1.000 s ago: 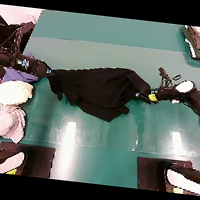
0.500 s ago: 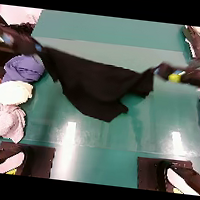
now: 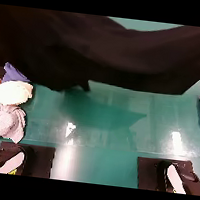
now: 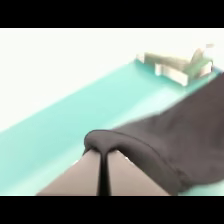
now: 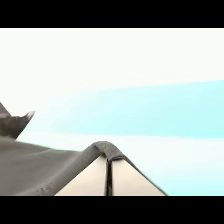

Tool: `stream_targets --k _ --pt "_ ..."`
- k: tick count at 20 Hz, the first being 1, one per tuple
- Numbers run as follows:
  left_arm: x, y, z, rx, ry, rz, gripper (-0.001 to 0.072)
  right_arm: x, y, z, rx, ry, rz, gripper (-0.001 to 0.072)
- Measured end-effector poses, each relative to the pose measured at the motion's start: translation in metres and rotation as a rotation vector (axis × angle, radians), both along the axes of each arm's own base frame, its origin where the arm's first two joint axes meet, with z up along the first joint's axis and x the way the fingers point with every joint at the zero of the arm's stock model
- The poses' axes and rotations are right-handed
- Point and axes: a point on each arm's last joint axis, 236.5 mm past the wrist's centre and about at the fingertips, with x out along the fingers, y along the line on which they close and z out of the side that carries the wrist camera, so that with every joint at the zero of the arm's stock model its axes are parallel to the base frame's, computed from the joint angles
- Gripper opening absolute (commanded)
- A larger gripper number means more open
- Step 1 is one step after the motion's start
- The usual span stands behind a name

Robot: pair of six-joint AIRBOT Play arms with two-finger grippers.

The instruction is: Fold the shirts.

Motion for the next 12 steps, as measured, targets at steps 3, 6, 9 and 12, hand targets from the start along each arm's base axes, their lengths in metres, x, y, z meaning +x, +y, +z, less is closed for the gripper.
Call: stream_targets --k 3,6,9,12 --pt "-0.052 -0.005 0.036 -0.037 -0.148 -0.01 0.0024 -0.03 -0.018 0.021 -0.061 -0.01 -0.124 0.0016" --pt "-0.055 -0.001 0.04 -0.049 -0.17 0.011 0.0024 -0.034 -0.04 0.02 -0.074 0.067 -0.223 0.0016" --pt "0.006 0.009 0.003 -0.055 -0.024 0.047 0.0024 -0.018 -0.065 -0.009 -0.022 0.235 -0.24 0.0016" --pt "0.097 0.017 -0.085 -0.044 0.277 0.06 0.0024 0.01 -0.092 -0.061 0.063 0.469 -0.191 0.0016"
